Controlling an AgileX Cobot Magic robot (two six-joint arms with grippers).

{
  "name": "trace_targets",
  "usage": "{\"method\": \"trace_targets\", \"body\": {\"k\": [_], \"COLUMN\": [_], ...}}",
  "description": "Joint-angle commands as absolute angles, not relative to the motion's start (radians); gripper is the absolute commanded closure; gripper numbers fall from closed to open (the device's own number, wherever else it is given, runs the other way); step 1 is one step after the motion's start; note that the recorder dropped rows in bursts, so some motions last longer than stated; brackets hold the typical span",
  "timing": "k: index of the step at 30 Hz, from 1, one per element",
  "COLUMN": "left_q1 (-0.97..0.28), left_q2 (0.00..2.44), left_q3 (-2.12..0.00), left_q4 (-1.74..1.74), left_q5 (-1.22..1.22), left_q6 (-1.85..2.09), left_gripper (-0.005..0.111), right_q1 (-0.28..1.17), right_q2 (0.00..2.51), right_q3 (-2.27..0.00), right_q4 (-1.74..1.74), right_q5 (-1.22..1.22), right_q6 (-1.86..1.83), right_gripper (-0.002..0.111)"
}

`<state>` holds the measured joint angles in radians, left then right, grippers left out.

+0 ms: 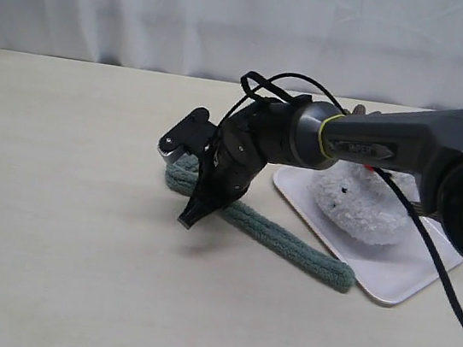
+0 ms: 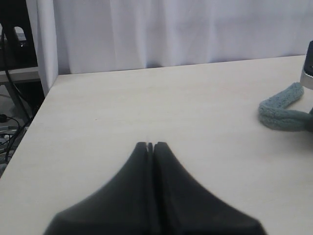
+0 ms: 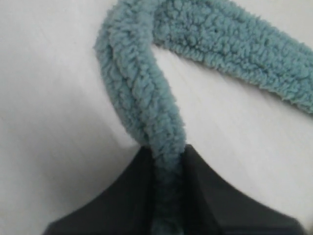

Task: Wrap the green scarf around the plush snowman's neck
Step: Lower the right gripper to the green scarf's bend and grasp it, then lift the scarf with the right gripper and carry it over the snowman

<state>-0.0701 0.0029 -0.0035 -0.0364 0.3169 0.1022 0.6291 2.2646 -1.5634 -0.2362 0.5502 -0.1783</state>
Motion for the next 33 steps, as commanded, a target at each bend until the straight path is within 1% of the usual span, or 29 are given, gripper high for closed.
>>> {"method": "trace_targets", "body": {"k": [1,5,11,17,22,29,33], "left_q1": [-0.069,-0.069,-0.069,-0.069,-0.069,-0.069,-0.069], "left_q2": [0.0,0.0,0.0,0.0,0.0,0.0,0.0], "left_q3": [0.0,0.0,0.0,0.0,0.0,0.0,0.0], "left_q4": [-0.039,-0.039,-0.039,-0.039,-0.039,-0.039,-0.039], "left_q5": [0.31,0.31,0.31,0.31,0.31,0.31,0.31], "left_q6": [0.104,0.104,0.104,0.104,0.104,0.104,0.104], "left_gripper": [0.107,0.107,0.107,0.107,0.107,0.107,0.107], "right_q1": [0.631,0.643,0.691,0.734,0.734,0.734,0.734], "right_q2": [2.287,2.236,2.091,1.925,1.786,1.622,1.555], "right_q3": [-1.553,-1.553,-1.553,-1.553,-1.553,-1.553,-1.553], "right_q4": [-0.24,-0.211,-0.173,-0.175,-0.18,-0.29,-0.418], "right_q5": [0.663,0.683,0.711,0.815,0.89,1.018,1.114], "right_q6": [-0.22,-0.22,-0.225,-0.225,-0.221,-0.144,-0.063], "right_gripper": [0.104,0.104,0.104,0.104,0.104,0.104,0.104]}}
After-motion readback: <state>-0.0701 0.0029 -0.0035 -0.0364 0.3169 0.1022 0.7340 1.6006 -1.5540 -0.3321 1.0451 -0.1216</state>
